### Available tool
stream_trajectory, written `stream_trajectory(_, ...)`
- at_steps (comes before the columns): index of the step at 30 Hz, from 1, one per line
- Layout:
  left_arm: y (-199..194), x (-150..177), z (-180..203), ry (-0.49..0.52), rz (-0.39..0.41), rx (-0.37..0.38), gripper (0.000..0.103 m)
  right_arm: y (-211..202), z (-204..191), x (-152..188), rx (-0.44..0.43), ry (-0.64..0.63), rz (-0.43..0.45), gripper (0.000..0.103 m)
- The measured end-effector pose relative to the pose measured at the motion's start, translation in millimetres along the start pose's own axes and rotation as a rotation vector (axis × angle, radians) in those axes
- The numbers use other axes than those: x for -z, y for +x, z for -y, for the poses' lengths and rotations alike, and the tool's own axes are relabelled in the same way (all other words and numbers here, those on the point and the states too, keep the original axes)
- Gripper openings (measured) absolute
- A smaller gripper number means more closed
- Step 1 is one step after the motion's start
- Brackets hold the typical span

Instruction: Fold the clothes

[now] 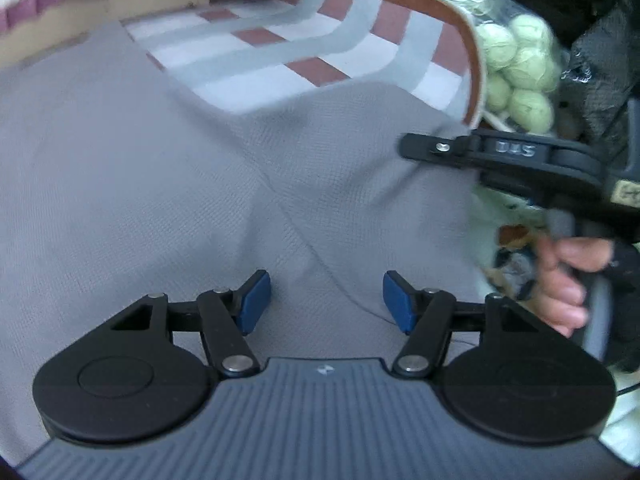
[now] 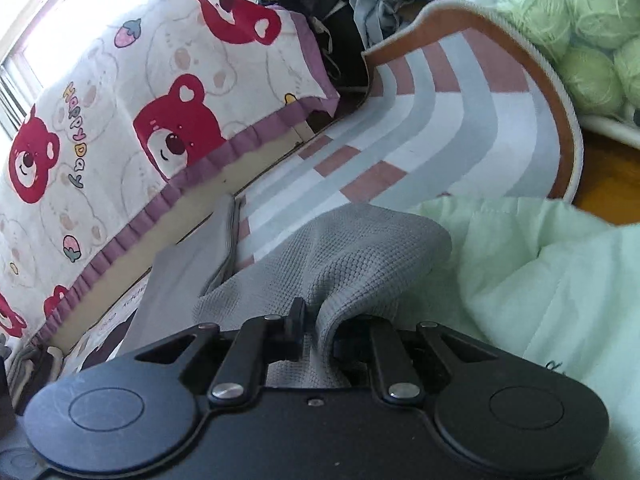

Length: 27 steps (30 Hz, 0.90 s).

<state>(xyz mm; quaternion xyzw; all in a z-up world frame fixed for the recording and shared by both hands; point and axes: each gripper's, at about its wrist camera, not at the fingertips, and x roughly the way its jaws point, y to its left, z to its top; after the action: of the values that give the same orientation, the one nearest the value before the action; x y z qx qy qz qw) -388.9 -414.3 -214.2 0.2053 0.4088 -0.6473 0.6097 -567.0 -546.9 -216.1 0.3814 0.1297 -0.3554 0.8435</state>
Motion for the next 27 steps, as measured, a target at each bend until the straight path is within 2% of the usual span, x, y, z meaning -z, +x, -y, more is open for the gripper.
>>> stream_trajectory(2,3,4,5,0.042,-0.007,-0.017,0.062,-2,2,1,0.003,0.009,0.001,0.015)
stream_trajectory(4,2,2,5,0.030,-0.009,-0.018,0.062,-5,1,0,-0.004,0.008,0.008,0.015)
stream_trajectory(7,-4,0,-6,-0.072,-0.017,0.012,0.062,-8,-7,-6,0.004,-0.037,0.003,0.015)
stream_trajectory(11,-19,2,-21,-0.167,-0.005,-0.032,0.062,-6,-24,-17,0.054,-0.139,-0.034,0.015)
stream_trajectory(15,-48,8,-46,-0.258,0.117,0.045,0.062,-13,-55,-23,0.090,-0.280,-0.048,0.014)
stream_trajectory(16,-55,9,-53,-0.282,0.147,0.058,0.062,-19,-72,-22,0.090,-0.358,-0.048,0.013)
stream_trajectory(17,-64,11,-64,-0.308,0.167,0.039,0.062,-26,-93,-18,0.049,-0.447,-0.043,0.013)
stream_trajectory(18,-73,13,-74,-0.335,0.188,0.020,0.062,-32,-111,-12,-0.029,-0.515,-0.063,0.013)
stream_trajectory(19,-81,15,-84,-0.362,0.204,0.000,0.062,-36,-128,-4,-0.105,-0.585,-0.088,0.013)
stream_trajectory(22,-91,24,-121,-0.451,0.180,-0.048,0.062,-25,-167,42,-0.271,-0.835,-0.336,0.013)
stream_trajectory(25,-92,33,-142,-0.486,0.135,-0.108,0.062,-2,-168,85,-0.267,-0.935,-0.525,0.014)
stream_trajectory(27,-96,36,-144,-0.473,0.133,-0.108,0.062,2,-156,86,-0.260,-0.859,-0.544,0.018)
